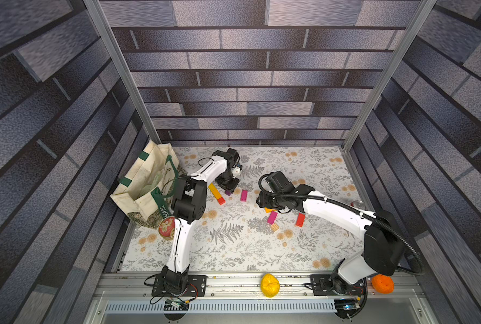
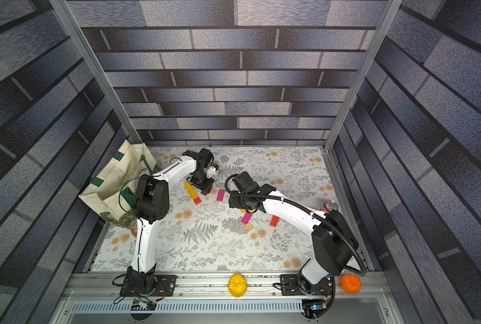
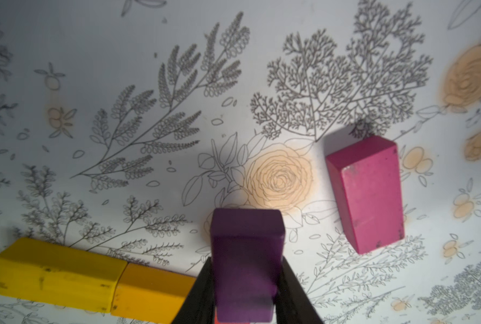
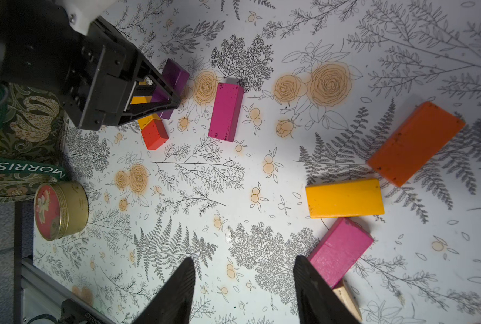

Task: Assemble the letter v with building blocks
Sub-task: Pick up the building block from the center of the board, then assemble the building block at the center of the board.

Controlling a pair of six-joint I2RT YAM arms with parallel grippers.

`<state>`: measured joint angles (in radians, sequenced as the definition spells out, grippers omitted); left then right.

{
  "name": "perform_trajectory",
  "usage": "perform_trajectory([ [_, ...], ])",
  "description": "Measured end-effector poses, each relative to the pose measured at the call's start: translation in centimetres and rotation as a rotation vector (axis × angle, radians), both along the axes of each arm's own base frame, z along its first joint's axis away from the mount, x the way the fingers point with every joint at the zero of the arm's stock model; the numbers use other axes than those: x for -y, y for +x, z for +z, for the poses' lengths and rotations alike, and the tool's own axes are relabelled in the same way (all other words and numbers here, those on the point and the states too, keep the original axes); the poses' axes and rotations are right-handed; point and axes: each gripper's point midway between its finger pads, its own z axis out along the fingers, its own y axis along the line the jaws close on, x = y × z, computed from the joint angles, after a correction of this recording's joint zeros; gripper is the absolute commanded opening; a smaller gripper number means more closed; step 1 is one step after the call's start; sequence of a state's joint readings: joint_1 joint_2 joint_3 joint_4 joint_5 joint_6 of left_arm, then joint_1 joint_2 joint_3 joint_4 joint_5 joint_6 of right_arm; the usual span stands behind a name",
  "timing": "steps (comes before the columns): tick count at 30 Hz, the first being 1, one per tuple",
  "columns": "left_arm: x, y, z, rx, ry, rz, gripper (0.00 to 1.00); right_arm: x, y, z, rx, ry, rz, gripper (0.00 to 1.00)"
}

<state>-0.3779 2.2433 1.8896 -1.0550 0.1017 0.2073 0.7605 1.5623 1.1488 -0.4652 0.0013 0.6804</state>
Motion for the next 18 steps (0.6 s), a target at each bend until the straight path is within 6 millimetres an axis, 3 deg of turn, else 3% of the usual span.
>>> perform_trajectory([
  [18, -0.8, -1.7, -1.4, -0.055, 0.032, -0.044, 0.22, -0.1, 0.0, -0.5, -0.010, -0.005, 0.002, 0.59],
])
